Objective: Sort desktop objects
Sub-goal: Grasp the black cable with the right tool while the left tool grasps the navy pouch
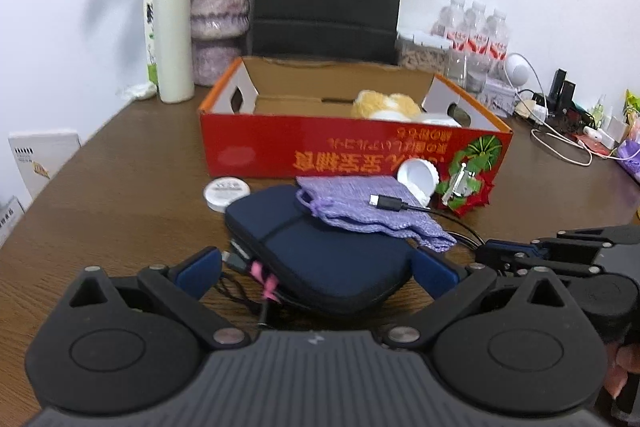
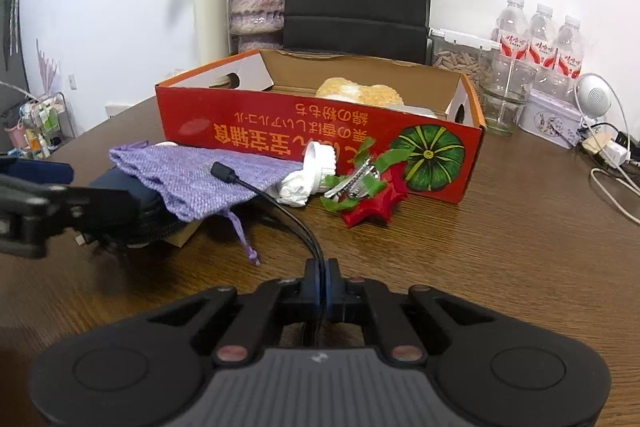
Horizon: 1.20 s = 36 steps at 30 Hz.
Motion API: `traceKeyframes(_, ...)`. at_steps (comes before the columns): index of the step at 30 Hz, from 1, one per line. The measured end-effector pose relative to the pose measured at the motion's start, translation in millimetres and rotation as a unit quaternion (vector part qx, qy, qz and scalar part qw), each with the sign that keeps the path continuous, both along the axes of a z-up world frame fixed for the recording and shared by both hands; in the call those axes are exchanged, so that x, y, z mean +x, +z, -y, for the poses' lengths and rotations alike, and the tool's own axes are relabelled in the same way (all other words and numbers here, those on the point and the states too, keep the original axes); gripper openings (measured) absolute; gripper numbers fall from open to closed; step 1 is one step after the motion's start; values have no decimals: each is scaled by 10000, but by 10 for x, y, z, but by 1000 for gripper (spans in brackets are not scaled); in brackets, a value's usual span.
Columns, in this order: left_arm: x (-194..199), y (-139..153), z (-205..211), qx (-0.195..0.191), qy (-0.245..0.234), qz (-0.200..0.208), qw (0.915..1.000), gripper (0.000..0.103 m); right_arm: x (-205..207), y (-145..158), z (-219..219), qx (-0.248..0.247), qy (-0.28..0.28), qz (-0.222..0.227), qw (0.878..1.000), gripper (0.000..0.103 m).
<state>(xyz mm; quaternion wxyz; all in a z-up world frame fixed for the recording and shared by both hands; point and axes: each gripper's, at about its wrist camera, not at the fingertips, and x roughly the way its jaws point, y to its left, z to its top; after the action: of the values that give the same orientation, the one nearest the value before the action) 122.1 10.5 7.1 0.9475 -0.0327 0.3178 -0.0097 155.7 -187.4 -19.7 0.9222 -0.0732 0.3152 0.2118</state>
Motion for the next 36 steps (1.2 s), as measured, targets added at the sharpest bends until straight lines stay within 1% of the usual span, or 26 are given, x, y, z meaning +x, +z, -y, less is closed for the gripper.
traceKeyframes(3,88,-22,47,-36,72,-125,9999,103,-40,11,54,-37,-3,60,10000,2)
traceKeyframes(9,271,-79,116,132,307,-224,9992,103,-80,16,216,-5,-84,76,9999,2)
traceKeyframes(13,295,-129,67,-19,290,-228,9993,101,-87,17,281,38,-152,58,9999,2)
traceKeyframes(16,260,-119,42,-3,204,-186,9996,95,-76,10,311,57,-189,34,9998,2)
traceKeyframes(18,231,-103,23,47,171,-160,9997,88,-80,7,316,44,-241,31,9997,2)
traceKeyframes(21,177,-79,-33,50,122,-122,9998,83,-75,4,324,33,-321,8,9995,2)
traceKeyframes(26,56,-59,-152,49,15,-74,10000,78,-95,2,329,32,-352,-15,9994,2)
traceKeyframes(30,8,-68,-224,132,-47,-91,9999,80,-115,4,320,34,-387,-25,9992,2)
traceKeyframes(34,36,-104,-246,42,23,-169,9998,81,-129,8,306,71,-373,-32,9993,2)
traceKeyframes(35,50,-111,-235,22,36,-177,9998,83,-126,7,303,80,-361,-46,9993,3)
traceKeyframes(36,66,-114,-226,16,52,-185,9998,85,-120,4,301,102,-344,-68,9993,8)
